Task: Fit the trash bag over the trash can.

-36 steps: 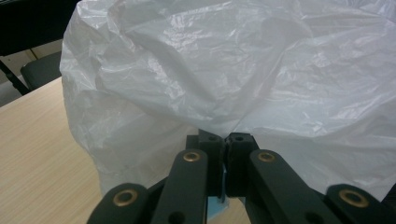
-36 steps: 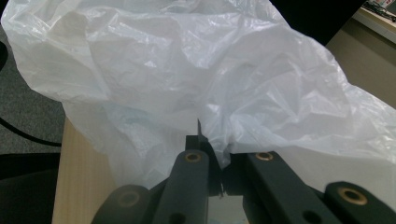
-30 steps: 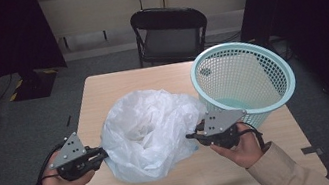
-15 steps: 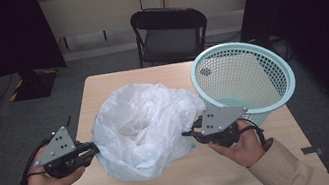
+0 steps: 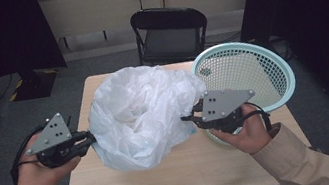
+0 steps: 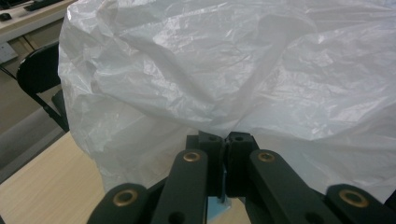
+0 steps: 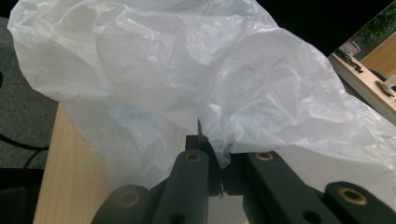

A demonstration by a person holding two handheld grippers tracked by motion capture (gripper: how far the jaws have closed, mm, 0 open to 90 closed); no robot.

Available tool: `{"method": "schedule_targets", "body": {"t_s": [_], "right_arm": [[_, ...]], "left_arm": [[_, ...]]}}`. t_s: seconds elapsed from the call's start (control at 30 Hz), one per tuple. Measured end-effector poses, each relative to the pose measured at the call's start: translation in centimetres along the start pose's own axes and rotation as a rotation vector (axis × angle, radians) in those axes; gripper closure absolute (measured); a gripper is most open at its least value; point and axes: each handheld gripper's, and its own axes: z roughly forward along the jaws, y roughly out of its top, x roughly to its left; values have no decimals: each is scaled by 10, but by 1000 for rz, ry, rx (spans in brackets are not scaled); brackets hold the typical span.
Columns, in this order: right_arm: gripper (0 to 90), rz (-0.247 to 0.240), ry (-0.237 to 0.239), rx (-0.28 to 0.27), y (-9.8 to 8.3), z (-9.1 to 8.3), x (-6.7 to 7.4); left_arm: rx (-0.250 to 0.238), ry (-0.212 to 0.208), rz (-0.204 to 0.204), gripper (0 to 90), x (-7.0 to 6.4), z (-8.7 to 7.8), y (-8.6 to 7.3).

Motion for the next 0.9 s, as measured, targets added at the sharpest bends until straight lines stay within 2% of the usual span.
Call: {"method": "schedule_targets", "body": {"t_s": [0.23, 0.33, 0.6, 0.73, 0.9], "right_arm": [[889, -43, -30, 6, 15, -8, -12], [889, -47, -43, -2, 21, -14, -20], [889, -75, -92, -7, 35, -33, -39], [889, -81, -123, -10, 39, -48, -50], [889, -76, -176, -7, 35, -73, -63]], "left_arm": [[-11, 3, 21, 882, 6, -1, 18], [-27, 14, 27, 882, 10, -3, 28], [-53, 9, 77, 882, 15, 3, 64], [-69, -13, 98, 882, 17, 15, 84], [-81, -50, 128, 882, 18, 41, 107]]}}
